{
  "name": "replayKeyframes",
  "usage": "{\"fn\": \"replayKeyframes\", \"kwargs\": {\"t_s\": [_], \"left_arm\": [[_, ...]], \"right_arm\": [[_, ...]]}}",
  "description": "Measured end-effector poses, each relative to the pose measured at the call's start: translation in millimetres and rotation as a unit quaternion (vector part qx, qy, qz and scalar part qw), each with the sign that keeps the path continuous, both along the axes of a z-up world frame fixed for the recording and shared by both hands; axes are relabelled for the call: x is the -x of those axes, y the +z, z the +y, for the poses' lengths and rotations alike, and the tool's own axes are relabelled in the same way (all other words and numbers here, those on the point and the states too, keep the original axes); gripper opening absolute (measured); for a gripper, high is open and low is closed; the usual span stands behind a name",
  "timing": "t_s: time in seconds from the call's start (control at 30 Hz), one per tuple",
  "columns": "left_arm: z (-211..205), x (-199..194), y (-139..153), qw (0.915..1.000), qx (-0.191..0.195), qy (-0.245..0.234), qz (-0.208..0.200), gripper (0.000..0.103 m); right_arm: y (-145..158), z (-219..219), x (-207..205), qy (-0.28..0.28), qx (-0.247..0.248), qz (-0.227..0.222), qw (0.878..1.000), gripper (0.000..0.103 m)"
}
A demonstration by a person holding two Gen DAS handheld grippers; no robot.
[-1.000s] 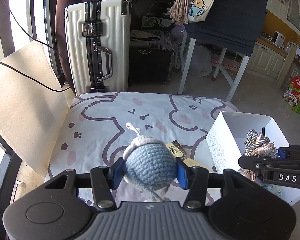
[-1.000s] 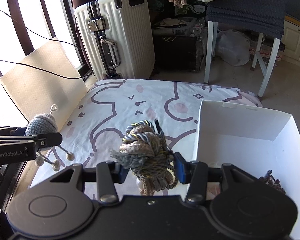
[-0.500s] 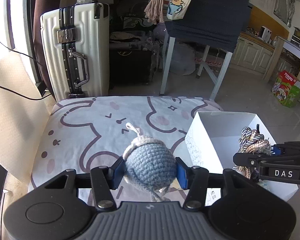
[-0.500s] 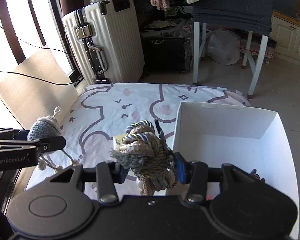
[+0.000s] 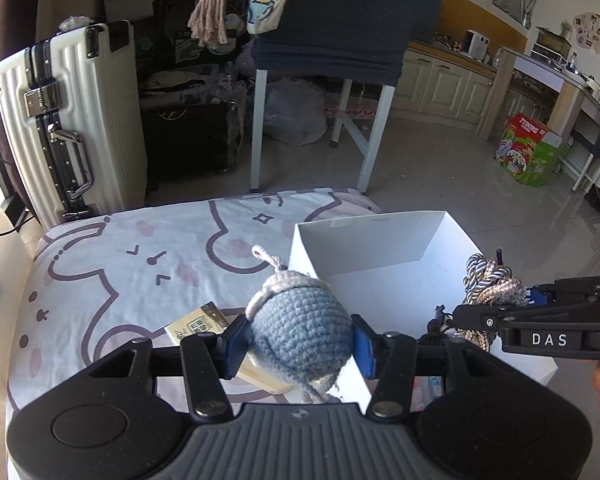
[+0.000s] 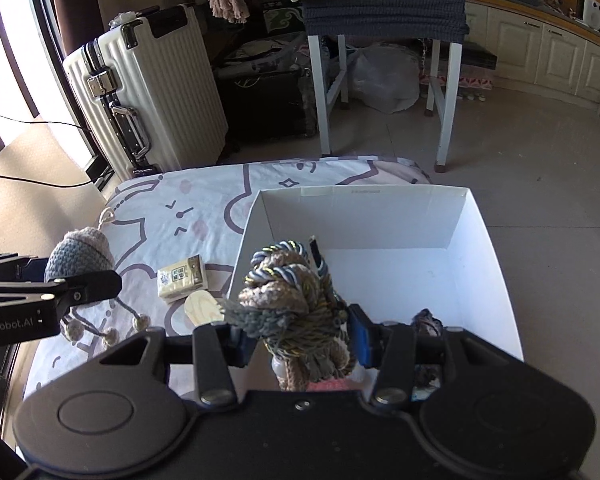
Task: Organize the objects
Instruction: 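Lift the rope toy and grey mouse and carry them over the box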
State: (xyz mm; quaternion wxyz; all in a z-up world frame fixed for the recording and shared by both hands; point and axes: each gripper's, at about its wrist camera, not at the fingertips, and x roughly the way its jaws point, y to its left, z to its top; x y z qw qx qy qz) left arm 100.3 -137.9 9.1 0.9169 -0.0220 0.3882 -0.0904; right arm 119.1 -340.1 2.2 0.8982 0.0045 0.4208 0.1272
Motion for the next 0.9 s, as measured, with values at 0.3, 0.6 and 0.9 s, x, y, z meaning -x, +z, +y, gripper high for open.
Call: {"fn": "replayKeyframes", "kwargs": {"t_s": [0.3, 0.6, 0.9], "left_arm": [[-56.0, -20.5, -4.7, 0.9987, -0.013, -0.050, 0.003, 0.053], [-95.7, -44.2, -21.5, 0.9947, -0.042, -0.092, 0.017, 0.053], [-101.6, -90.0, -48.4, 0.9917, -0.077, -0.094, 0.044, 0.053]], "right_arm": [[-7.9, -32.3, -28.7, -0.013, 0.024, 0.012, 1.000, 0.048], [-30.5, -41.2, -74.9, -0.021, 0.020, 0.041, 0.999, 0.048], [-49.9, -30.9, -111.7, -0.025, 0.018, 0.076, 0.997, 0.048]]}}
